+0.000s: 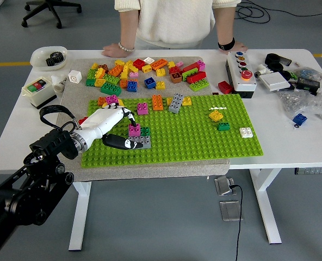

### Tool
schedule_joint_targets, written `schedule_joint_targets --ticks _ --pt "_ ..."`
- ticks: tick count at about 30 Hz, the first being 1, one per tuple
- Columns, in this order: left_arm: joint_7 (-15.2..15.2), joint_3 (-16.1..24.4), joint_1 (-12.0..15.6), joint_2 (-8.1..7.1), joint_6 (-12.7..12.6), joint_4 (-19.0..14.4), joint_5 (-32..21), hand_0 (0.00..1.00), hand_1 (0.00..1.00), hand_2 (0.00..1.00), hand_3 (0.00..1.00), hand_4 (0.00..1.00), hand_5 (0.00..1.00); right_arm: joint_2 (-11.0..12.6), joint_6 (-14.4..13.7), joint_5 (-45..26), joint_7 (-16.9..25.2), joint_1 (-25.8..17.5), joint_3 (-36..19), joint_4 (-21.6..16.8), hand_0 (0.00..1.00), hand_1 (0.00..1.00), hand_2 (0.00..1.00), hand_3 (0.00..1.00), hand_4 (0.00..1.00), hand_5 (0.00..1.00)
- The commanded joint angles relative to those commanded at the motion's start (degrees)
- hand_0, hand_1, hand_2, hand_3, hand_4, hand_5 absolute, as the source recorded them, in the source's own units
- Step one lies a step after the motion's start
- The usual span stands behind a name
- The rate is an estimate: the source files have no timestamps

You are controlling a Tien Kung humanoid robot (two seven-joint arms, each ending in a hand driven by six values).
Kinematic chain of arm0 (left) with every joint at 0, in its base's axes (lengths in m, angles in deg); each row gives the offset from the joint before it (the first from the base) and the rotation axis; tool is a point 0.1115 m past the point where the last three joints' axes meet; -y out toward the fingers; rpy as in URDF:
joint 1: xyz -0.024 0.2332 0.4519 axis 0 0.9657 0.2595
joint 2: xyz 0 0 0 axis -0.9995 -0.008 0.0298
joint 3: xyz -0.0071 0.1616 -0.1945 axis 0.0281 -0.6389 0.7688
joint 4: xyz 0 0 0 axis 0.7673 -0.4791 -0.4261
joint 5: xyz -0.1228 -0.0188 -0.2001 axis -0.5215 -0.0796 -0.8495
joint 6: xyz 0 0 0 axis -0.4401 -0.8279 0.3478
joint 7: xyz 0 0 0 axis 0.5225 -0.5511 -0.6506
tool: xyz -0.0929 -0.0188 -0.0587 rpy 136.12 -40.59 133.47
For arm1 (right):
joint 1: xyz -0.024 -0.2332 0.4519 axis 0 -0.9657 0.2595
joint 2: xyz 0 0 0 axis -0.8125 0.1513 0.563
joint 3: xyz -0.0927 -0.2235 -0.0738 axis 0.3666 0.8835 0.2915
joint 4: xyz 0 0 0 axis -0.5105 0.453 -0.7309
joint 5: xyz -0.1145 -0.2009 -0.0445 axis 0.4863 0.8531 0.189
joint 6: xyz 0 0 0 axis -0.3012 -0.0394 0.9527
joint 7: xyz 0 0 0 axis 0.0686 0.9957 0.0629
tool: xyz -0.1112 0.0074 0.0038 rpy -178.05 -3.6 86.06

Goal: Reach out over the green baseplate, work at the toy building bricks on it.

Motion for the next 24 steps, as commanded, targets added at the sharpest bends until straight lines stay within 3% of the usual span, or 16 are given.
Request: schedule_joint_targets --ticks 10,11,22,23,24 --pt "-0.11 1.04 0.59 -0.24 0.04 -2.32 0.0 0.998 0.93 0.843 0.589 0.998 0.542 -0.01 -0.03 -0.17 -0.01 -0.09 0.03 0.0 0.745 0.637 0.676 0.614 0.855 0.555" --pt "-0.08 1.11 0.63 -0.25 -0.06 -2.48 0.0 0.998 0.889 0.797 0.592 0.998 0.547 -0.01 -0.04 -0.19 -0.01 -0.08 0.04 0.0 0.745 0.637 0.676 0.614 0.856 0.555" --pt "2.43 2.18 2.28 -0.9 -5.42 -5.19 0.0 0.998 0.839 0.75 0.589 0.998 0.517 0.05 -0.04 -0.21 -0.11 -0.14 0.2 0.0 0.745 0.637 0.676 0.614 0.856 0.556" --pt "2.84 2.24 2.49 -1.02 -6.27 -5.25 0.0 0.812 0.718 0.641 0.551 0.938 0.3 0.06 -0.04 -0.21 -0.11 -0.15 0.22 0.0 0.745 0.637 0.676 0.614 0.856 0.557" --pt "2.99 2.26 2.57 -1.06 -6.63 -5.28 0.0 0.812 0.718 0.641 0.551 0.938 0.3 0.06 -0.04 -0.21 -0.1 -0.16 0.23 0.0 0.745 0.637 0.676 0.614 0.856 0.557"
